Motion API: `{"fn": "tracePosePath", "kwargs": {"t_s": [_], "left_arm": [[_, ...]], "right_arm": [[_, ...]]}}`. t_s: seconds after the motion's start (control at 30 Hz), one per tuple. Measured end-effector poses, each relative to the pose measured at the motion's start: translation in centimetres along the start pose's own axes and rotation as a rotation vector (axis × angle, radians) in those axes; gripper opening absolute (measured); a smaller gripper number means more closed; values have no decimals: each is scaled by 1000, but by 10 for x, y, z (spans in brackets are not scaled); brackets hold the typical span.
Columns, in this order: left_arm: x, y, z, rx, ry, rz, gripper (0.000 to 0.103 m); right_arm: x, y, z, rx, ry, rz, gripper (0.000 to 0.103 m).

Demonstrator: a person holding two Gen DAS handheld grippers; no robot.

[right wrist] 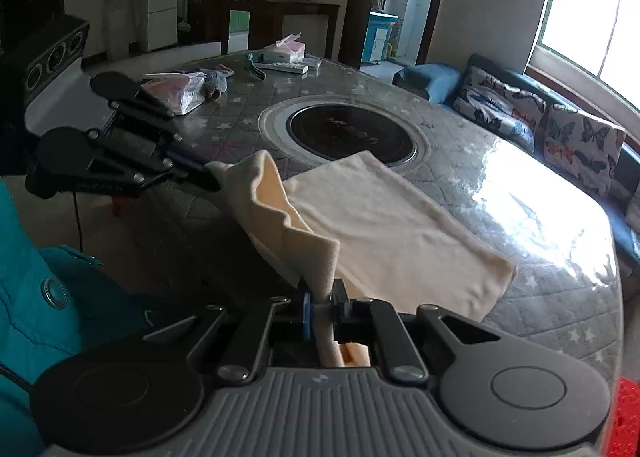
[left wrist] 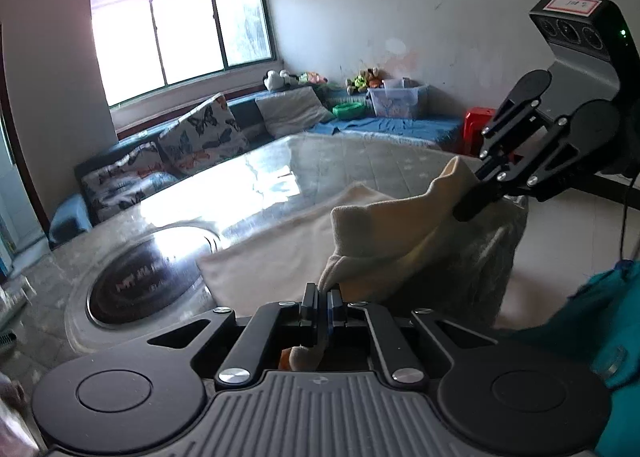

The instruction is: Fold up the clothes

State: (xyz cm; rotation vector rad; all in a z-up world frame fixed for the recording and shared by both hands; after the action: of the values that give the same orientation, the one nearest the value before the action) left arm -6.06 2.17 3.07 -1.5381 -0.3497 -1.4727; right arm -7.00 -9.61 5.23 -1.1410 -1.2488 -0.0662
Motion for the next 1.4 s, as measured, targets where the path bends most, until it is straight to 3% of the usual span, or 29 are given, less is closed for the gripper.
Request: {"fn": "tracePosePath", "kwargs": {"t_s": [0.23,0.4,0.6,0.77,0.93,1.07,1.27,1.4], "left_arm": [[24,45,16,46,27,-24,5],[41,97,40,80,36,-20,5],[36,171,73,110,-25,74,5],[17,221,85,166,-41,162,5],[1,241,88,219,-77,190,9],[3,241,91,241,-103,184,12],[5,240,96,267,-119,173,20],[10,235,99,279,-140,164,23]], "right_arm": [[21,15,-41,-57,79,-33,9],[39,40,-83,-92,113,-32,9],[49,96,-140,-135,175,1,9],[33,146,-168,-168,245,45,9],[12,179,-185,-209,358,53,10],[6,186,-189,-256,369,27,13],[12,167,-194,-300,424,-25,17],[21,150,-183,-293,387,-76,17]]}}
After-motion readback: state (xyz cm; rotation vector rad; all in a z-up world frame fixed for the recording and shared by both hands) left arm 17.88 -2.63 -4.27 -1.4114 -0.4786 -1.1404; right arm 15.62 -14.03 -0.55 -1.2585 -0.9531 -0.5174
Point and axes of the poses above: each gripper's, at about its wrist camera, not at the fingertips, and y roughly the way its jaws point, z to its left, x to its top, the point moved 7 cm from there along y, roughly the way its jaws point, and after that the axes turned 5 degrees about -z, right-handed, at the moved point
